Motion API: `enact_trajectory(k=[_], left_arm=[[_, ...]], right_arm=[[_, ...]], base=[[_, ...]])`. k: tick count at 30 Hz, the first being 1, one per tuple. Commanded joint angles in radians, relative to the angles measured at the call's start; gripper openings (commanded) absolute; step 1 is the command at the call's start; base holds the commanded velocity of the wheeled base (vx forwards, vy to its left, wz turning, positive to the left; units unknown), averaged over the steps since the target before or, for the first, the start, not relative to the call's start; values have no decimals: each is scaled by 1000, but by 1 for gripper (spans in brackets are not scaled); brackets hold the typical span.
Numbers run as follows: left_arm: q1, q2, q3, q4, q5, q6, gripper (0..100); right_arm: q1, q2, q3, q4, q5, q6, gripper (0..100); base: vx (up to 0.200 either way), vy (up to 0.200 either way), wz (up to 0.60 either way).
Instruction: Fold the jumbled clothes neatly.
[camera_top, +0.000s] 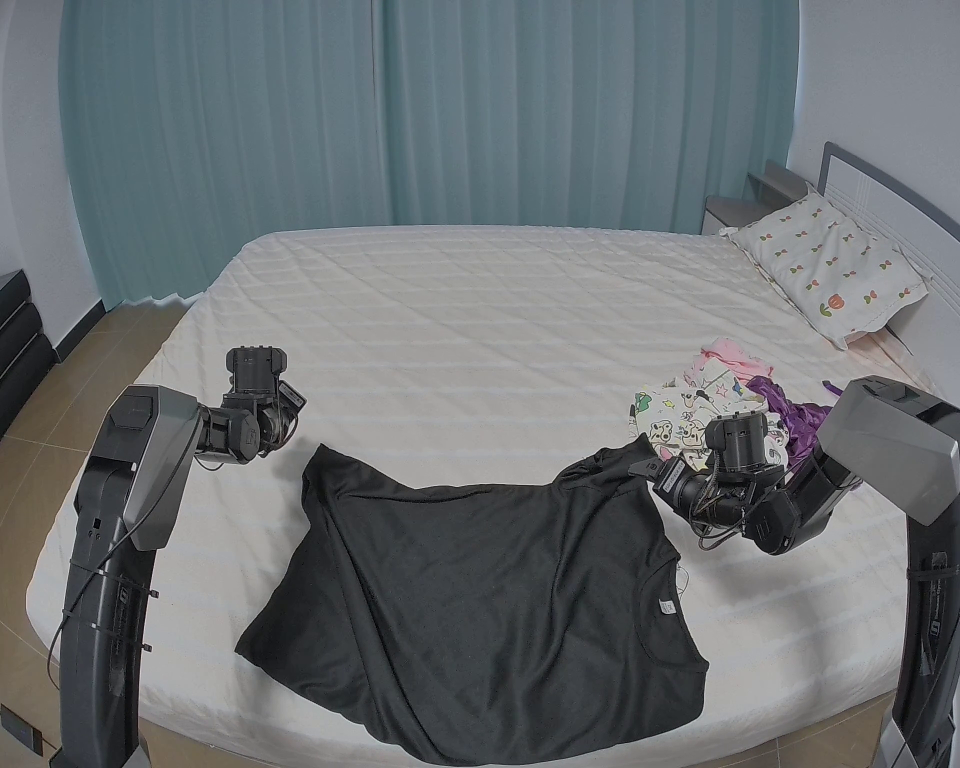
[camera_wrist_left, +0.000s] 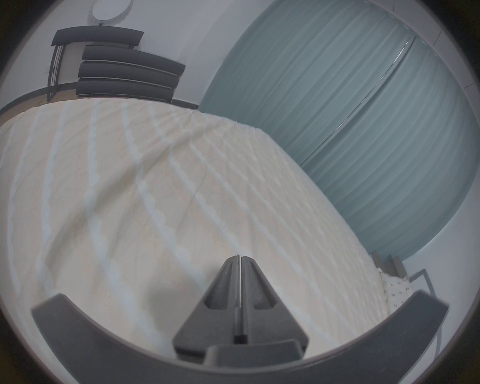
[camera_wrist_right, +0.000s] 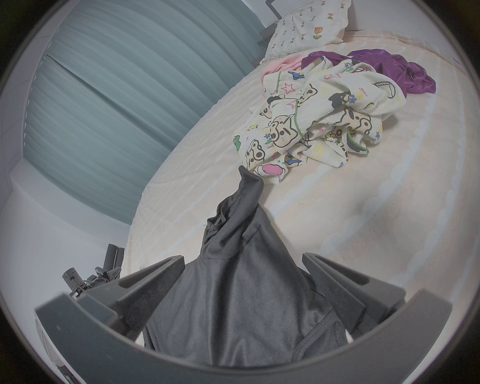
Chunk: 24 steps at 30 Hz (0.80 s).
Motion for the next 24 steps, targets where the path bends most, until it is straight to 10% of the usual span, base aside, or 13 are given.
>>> enact_trajectory(k=[1, 9, 24], left_arm=[[2, -25, 38, 42, -14, -3, 0], [-6, -127, 194, 41, -132, -6, 0], [-19, -577, 1142, -430, -343, -6, 0]], right_arm=[[3, 4, 14, -1, 0, 1, 100], [-9, -1, 34, 8, 2, -10, 100], [-18, -227, 425, -67, 51, -53, 100]], base=[[0, 0, 0], [0, 0, 0], [0, 0, 0]])
